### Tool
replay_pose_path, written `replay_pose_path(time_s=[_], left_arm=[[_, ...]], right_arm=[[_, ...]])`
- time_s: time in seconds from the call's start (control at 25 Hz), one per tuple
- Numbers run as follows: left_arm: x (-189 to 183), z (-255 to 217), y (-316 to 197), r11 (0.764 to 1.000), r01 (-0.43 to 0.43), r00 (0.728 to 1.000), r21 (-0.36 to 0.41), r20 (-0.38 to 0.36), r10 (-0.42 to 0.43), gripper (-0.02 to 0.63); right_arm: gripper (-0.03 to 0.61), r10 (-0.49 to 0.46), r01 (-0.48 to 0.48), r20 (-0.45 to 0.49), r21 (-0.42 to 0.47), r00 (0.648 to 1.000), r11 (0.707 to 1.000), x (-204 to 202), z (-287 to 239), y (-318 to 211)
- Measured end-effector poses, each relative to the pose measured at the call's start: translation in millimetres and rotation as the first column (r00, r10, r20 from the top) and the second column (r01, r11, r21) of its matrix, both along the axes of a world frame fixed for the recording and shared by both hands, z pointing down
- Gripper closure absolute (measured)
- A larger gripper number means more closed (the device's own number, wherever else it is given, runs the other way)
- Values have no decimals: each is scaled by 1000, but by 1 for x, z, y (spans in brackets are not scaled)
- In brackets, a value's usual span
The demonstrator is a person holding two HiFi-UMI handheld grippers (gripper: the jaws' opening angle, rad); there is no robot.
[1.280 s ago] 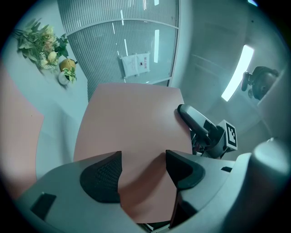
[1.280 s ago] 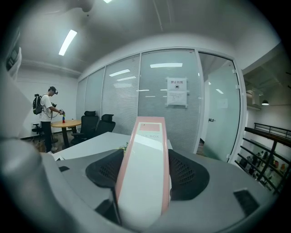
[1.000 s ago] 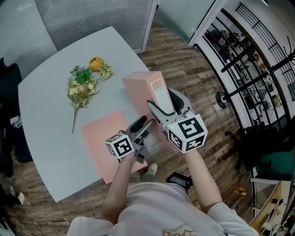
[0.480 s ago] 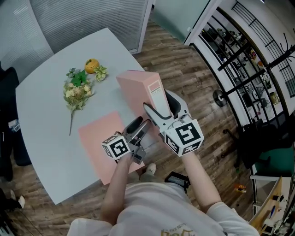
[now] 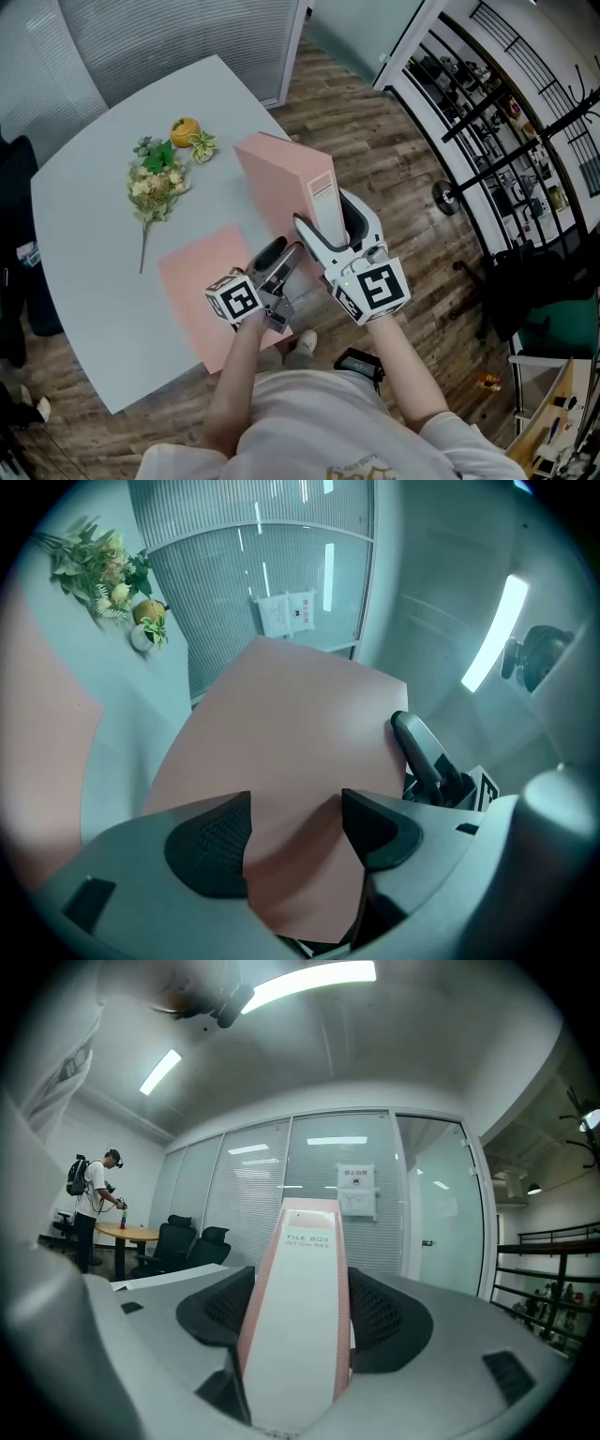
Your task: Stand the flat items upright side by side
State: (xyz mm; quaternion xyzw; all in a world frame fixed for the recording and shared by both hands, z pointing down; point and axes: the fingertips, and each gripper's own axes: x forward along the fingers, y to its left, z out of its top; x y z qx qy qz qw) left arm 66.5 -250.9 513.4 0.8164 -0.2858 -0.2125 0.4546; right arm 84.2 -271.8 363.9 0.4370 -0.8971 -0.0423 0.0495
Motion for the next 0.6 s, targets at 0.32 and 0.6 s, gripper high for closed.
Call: replay_pose_path(time_s=[0.32,0.6], left_arm=[[3,5,7,1000,-12,1000,-11,1,12,324],[9,7,13,999,-41,999,-21,7,42,324]], right_arm=[[262,12,-13,19,20,1000,1000,6,1,10],[264,37,-36,65,-15,997,999,15,5,19]])
